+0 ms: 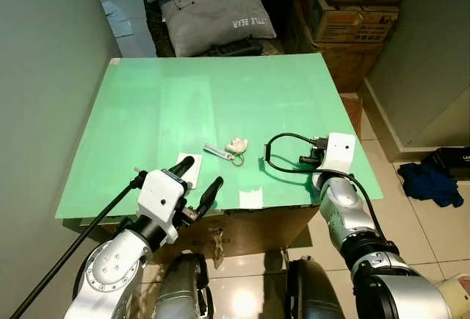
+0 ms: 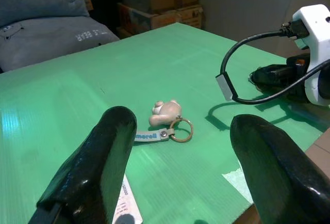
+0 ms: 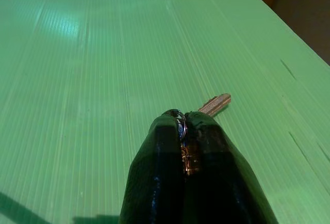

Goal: Hang keys on a hook

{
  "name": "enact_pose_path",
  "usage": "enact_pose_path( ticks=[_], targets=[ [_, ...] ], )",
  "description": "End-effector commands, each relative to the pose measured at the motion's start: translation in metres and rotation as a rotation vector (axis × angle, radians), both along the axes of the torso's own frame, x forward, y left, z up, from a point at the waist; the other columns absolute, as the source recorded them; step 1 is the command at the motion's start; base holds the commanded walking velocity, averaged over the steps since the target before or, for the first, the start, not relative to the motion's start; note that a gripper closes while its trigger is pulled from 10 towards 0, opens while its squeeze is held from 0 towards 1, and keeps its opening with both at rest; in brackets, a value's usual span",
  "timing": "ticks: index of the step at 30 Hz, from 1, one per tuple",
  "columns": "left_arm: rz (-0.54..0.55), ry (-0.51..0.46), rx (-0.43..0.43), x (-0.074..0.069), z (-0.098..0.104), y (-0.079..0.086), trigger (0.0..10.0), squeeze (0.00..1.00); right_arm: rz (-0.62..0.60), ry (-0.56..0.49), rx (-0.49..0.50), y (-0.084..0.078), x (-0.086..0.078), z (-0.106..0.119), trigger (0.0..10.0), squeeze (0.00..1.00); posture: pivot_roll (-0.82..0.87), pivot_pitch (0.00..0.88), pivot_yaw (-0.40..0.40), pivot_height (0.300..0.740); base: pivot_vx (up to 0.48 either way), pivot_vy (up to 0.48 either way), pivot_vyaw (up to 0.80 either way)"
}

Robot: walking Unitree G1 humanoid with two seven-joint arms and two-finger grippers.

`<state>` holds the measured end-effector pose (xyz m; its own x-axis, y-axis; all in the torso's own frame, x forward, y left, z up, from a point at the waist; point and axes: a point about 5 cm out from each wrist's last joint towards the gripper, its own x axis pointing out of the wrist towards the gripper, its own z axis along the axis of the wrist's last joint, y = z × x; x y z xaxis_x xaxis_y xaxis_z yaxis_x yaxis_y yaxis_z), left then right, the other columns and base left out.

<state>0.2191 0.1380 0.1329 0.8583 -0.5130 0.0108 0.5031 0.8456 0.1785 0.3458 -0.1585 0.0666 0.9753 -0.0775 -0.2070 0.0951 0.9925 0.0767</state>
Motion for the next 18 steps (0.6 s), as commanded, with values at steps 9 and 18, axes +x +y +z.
enact_pose_path(
  ticks=[9, 18],
  targets=[
    [-0.004, 0.000, 0.002, 0.001, 0.000, -0.002, 10.0, 0.00, 0.018, -0.031, -0.017, 0.001, -0.005, -0.002, 0.0, 0.00, 0.14, 0.199, 0.024, 0.646, 0.000, 0.000, 0.00],
    [-0.004, -0.003, -0.001, 0.004, 0.000, -0.002, 10.0, 0.00, 0.078, -0.202, -0.051, 0.017, 0.002, 0.029, 0.0, 0.00, 0.13, 0.191, 0.024, 0.646, 0.000, 0.000, 0.00]
  ],
)
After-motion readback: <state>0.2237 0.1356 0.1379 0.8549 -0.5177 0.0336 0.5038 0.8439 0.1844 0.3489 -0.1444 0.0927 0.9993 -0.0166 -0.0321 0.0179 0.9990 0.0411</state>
